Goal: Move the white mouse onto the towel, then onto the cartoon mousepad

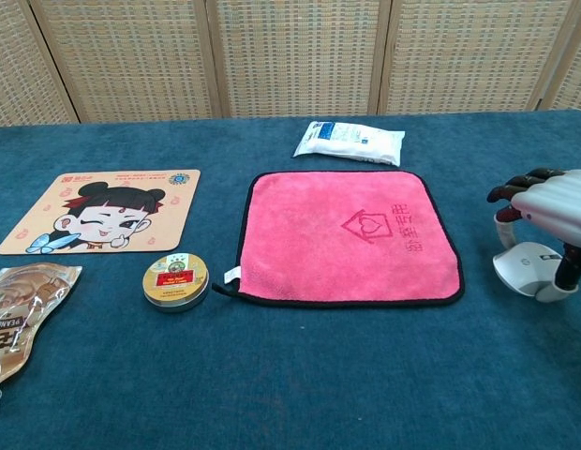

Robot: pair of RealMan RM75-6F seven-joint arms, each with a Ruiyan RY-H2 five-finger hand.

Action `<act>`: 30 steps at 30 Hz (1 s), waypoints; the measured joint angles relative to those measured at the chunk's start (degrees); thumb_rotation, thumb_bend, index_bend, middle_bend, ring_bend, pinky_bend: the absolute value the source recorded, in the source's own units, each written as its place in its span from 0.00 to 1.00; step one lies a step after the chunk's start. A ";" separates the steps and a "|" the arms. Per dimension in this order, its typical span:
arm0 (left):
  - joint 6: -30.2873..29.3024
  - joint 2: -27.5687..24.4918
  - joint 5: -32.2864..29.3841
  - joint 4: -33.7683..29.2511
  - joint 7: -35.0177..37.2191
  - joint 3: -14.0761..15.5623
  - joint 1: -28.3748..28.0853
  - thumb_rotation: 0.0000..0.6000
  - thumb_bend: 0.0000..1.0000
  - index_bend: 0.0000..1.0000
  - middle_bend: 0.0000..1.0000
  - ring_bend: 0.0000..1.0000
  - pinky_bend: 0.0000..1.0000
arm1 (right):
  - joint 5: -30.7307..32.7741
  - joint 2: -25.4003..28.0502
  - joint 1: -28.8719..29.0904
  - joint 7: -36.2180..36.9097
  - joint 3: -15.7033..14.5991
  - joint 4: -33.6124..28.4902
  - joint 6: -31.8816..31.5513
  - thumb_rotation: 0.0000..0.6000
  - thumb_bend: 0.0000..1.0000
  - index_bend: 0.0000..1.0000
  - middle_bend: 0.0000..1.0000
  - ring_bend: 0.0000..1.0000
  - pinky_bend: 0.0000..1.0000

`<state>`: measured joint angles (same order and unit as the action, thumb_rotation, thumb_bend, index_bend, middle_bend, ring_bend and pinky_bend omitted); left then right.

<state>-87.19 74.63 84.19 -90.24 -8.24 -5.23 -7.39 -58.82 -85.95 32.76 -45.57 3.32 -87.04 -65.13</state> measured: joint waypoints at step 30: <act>0.84 -0.90 -0.21 -0.33 2.61 0.06 -0.08 1.00 0.00 0.00 0.00 0.00 0.00 | -4.57 -7.40 7.63 -4.99 4.63 3.34 1.86 1.00 0.23 0.68 0.12 0.00 0.00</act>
<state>-86.34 73.74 83.98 -90.57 -5.63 -5.17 -7.47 -63.39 -93.35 40.40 -50.56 7.95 -83.70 -63.26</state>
